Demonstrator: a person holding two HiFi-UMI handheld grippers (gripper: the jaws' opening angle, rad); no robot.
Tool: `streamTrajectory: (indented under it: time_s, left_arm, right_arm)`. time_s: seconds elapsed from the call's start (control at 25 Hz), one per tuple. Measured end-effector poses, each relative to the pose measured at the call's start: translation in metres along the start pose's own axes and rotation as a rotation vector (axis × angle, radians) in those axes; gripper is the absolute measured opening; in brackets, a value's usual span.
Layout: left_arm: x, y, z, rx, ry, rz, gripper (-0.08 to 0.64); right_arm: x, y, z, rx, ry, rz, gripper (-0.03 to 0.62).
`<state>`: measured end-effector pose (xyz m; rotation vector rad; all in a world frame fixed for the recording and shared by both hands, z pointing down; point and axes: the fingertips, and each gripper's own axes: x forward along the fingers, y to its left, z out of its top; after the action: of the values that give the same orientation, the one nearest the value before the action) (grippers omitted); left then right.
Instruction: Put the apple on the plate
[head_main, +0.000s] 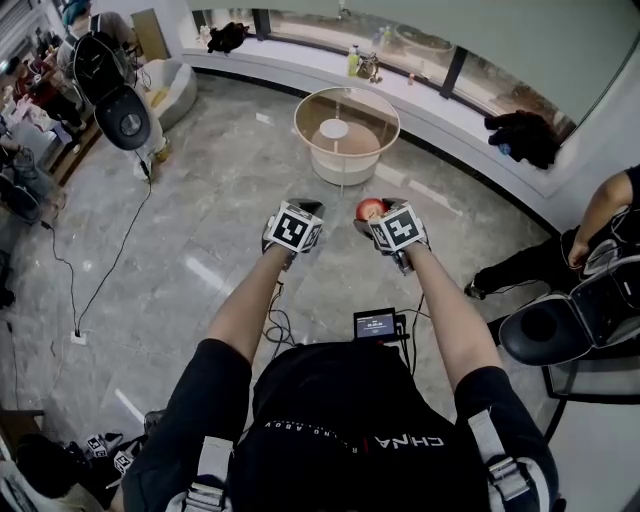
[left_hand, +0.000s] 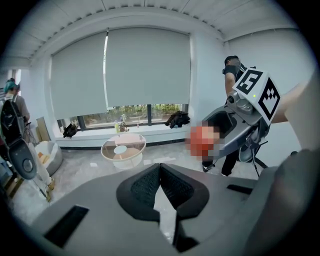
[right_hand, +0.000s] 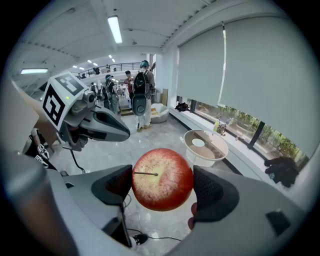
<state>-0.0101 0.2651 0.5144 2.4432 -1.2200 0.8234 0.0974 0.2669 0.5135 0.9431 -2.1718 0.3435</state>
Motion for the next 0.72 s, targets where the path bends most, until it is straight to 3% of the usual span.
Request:
streamTrajectory:
  time_s: [0.12,0.72]
  left_arm:
    - [-0.002,0.002,0.002,0.006,0.002,-0.003,0.017]
    - [0.013,-0.001,-0.006,0.024,0.015,-0.014,0.017]
  right_arm:
    - [0.002,0.008,0.003,0.034,-0.006,0.049,0.386]
    - [0.007,-0.006,-0.010,0.055,0.010,0.069,0.385]
